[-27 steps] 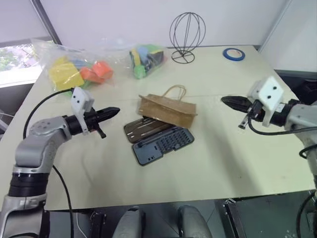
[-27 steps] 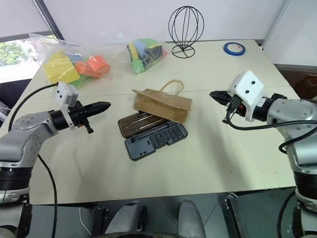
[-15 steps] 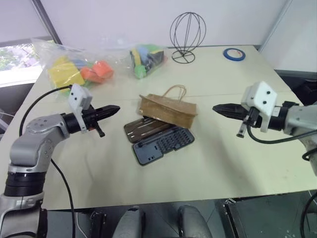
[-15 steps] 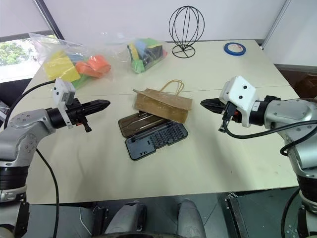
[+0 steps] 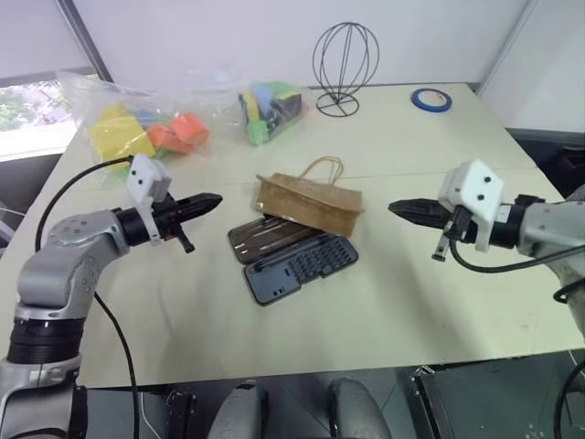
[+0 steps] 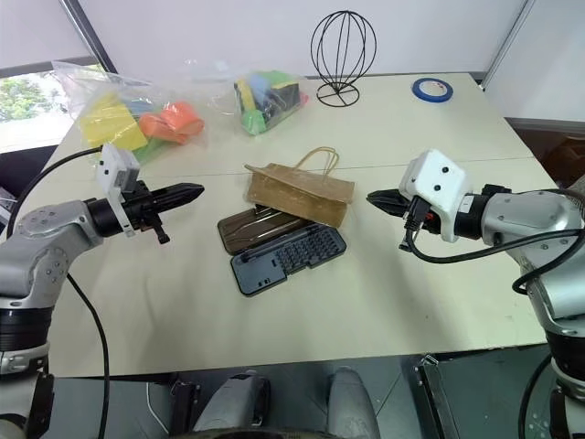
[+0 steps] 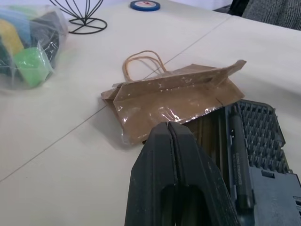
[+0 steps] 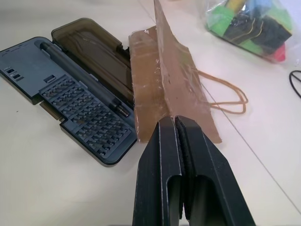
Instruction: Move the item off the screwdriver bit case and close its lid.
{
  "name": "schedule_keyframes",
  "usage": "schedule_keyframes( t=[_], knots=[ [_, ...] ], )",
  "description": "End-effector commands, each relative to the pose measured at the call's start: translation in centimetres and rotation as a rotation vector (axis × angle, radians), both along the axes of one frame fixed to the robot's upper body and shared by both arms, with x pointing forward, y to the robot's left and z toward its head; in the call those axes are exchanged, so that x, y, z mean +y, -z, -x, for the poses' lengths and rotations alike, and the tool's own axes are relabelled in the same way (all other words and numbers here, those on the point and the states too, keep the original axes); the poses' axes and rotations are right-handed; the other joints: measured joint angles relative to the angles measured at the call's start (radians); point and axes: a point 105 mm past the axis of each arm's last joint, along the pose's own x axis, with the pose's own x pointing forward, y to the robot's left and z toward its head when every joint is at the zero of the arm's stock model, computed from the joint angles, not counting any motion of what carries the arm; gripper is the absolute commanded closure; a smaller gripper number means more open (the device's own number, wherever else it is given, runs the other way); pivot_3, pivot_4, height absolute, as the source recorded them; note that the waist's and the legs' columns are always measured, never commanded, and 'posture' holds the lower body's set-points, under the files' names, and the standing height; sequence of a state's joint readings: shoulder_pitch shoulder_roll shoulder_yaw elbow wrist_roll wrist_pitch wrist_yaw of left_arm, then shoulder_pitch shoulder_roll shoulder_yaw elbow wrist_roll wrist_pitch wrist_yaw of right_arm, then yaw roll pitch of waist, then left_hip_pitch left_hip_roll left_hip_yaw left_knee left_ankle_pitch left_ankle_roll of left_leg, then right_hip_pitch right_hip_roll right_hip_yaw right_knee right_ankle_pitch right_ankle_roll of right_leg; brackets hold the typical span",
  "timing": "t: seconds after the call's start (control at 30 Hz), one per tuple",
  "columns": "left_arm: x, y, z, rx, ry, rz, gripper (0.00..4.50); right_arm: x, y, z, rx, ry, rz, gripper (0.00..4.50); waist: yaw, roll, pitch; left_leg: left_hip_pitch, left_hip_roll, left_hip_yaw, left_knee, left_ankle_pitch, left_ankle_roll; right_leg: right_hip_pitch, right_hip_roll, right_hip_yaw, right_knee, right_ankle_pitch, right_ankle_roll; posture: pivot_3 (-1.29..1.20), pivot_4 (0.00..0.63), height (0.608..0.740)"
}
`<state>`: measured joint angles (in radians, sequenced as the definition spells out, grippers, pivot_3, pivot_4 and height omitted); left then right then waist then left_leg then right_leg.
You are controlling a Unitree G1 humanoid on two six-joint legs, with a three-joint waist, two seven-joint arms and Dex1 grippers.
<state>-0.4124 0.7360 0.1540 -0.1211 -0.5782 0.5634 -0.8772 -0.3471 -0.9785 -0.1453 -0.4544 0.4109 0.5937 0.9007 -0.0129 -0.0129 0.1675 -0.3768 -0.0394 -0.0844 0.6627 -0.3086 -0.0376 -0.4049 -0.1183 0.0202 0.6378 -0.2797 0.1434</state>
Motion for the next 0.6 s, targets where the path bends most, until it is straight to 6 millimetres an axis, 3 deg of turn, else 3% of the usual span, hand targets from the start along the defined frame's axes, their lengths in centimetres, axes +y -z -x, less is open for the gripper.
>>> schedule_keyframes(
  t=[0.03, 0.17, 0.2, 0.3, 0.5, 0.6],
  knots=[
    [0.1, -1.0, 0.2, -0.044, 0.004, -0.010, 4.50, 0.5, -1.1, 0.4, -0.054, -0.019, -0.008, 4.46, 0.000, 0.000, 0.000, 0.000, 0.000, 0.000, 0.000, 0.000, 0.000, 0.000, 0.000, 0.000, 0.000, 0.000, 0.000, 0.00, 0.150, 0.740],
    [-0.1, -1.0, 0.2, -0.042, 0.005, -0.006, 4.50, 0.6, -1.2, 0.1, -0.063, -0.009, -0.023, 4.46, 0.000, 0.000, 0.000, 0.000, 0.000, 0.000, 0.000, 0.000, 0.000, 0.000, 0.000, 0.000, 0.000, 0.000, 0.000, 0.00, 0.150, 0.740],
    [-0.3, -0.9, 0.2, -0.041, 0.006, -0.005, 4.50, 0.7, -1.3, -0.2, -0.068, 0.000, -0.039, 4.22, 0.000, 0.000, 0.000, 0.000, 0.000, 0.000, 0.000, 0.000, 0.000, 0.000, 0.000, 0.000, 0.000, 0.000, 0.000, 0.00, 0.150, 0.740],
    [-0.6, -0.5, 0.2, -0.037, 0.009, -0.004, 4.50, 1.2, -1.0, -0.7, -0.076, 0.000, -0.053, 3.16, -0.001, 0.000, 0.000, 0.000, 0.000, 0.000, 0.000, 0.000, 0.000, 0.000, 0.000, 0.000, 0.000, 0.000, 0.000, 0.00, 0.150, 0.740],
    [-1.0, -0.2, 0.0, -0.034, 0.010, -0.001, 4.50, 2.6, -0.5, -2.0, -0.092, 0.003, -0.065, 0.02, -0.001, 0.000, 0.000, 0.000, 0.000, 0.000, 0.000, 0.000, 0.000, 0.000, 0.000, 0.000, 0.000, 0.000, 0.000, 0.00, 0.150, 0.740],
    [-1.1, -0.1, -0.2, -0.033, 0.008, 0.001, 4.50, 3.7, 0.0, -3.1, -0.081, 0.010, -0.090, 0.02, -0.002, 0.000, 0.000, 0.000, 0.000, 0.000, 0.000, 0.000, -0.001, 0.000, 0.000, 0.000, 0.000, 0.000, 0.000, 0.00, 0.150, 0.740]
  ],
)
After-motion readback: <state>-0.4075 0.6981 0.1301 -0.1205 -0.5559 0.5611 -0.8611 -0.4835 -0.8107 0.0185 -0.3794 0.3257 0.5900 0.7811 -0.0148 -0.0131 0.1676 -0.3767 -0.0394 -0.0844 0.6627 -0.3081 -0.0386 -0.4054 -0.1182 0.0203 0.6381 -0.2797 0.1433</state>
